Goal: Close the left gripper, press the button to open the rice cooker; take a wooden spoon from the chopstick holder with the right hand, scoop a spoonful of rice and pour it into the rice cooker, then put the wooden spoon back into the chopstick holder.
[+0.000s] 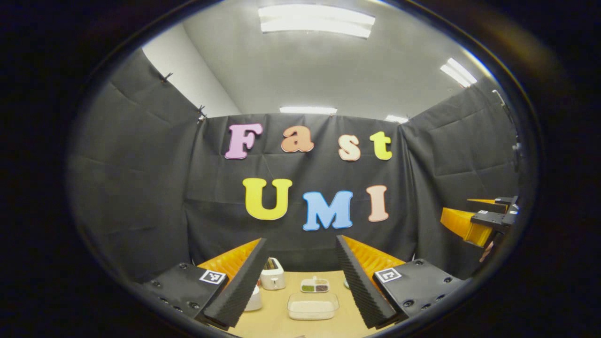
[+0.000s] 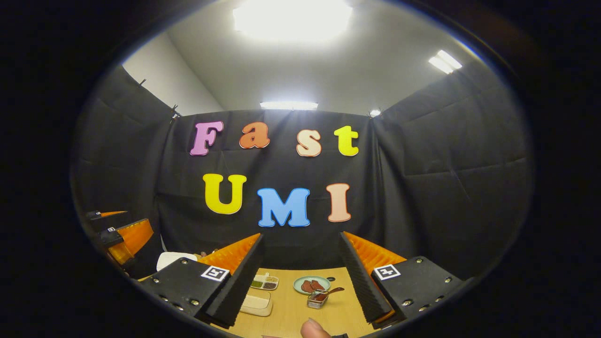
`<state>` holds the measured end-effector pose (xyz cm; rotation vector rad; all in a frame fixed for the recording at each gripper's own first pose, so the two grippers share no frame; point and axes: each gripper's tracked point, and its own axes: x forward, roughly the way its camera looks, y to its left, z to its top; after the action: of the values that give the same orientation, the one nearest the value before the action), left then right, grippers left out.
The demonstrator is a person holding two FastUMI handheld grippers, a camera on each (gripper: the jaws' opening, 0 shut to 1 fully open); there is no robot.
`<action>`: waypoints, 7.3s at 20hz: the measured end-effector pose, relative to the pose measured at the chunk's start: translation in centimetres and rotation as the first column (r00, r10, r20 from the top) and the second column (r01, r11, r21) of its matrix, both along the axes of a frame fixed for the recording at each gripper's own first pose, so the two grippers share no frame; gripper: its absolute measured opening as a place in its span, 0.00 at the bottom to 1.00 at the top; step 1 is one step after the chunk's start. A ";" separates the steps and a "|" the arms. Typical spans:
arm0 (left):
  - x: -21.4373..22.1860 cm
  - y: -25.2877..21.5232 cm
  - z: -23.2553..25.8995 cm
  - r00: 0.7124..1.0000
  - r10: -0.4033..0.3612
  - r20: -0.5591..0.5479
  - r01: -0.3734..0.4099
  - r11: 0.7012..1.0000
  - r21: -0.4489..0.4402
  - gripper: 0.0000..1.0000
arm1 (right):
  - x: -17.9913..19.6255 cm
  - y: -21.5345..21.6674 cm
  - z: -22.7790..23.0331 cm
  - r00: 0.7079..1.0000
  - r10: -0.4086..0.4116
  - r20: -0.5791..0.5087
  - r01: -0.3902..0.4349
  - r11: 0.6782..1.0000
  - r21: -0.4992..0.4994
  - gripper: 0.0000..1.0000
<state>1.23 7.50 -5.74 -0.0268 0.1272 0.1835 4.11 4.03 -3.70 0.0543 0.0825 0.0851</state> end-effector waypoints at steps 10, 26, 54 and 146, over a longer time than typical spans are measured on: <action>0.2 11.4 -6.3 0.991 0.121 -0.060 -0.122 0.992 -0.010 0.99 | 2.4 8.2 -1.8 0.997 0.072 -0.023 -0.073 0.997 -0.029 0.96; 9.0 21.9 -22.8 0.878 0.378 -0.294 -0.365 0.926 0.100 0.58 | 10.4 12.0 -5.5 0.967 0.245 -0.074 -0.250 0.966 -0.072 0.96; 15.9 32.2 -47.8 0.679 0.416 -0.605 -0.458 0.884 0.095 0.09 | 16.9 15.7 -10.7 0.966 0.106 -0.236 -0.150 0.973 -0.174 0.96; -7.9 24.4 -21.8 0.895 0.345 -0.281 -0.377 0.924 -0.065 0.93 | 17.4 19.7 -39.3 0.717 0.213 -0.664 -0.118 0.976 0.185 0.15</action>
<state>-6.67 31.86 -27.59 -0.1452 0.4028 0.5546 21.47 23.76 -43.03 0.2098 0.8322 0.2509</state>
